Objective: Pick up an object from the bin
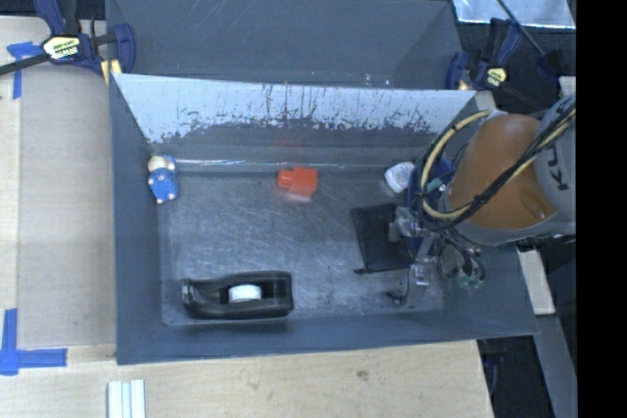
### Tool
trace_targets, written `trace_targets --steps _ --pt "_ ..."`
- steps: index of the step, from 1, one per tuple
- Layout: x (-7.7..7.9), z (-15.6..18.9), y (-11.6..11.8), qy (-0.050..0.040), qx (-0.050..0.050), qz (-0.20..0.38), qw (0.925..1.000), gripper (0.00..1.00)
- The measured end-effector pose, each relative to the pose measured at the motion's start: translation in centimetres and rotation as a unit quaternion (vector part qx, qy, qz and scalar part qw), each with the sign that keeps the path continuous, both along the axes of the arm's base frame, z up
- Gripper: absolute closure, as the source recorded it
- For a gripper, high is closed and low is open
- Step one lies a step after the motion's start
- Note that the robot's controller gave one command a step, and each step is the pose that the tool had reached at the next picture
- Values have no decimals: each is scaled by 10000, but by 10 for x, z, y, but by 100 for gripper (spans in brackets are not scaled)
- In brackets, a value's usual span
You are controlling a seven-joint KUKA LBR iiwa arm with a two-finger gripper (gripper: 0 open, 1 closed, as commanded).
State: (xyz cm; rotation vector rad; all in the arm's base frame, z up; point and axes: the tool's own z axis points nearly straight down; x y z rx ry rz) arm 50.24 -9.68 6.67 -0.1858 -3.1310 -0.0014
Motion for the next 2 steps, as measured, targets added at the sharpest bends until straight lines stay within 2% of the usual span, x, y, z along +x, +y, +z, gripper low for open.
trace_targets --steps 1,2 --pt "3 4 -2 -43 -12 4 10000 100" --pt "27 164 5 -92 -19 237 9997 100"
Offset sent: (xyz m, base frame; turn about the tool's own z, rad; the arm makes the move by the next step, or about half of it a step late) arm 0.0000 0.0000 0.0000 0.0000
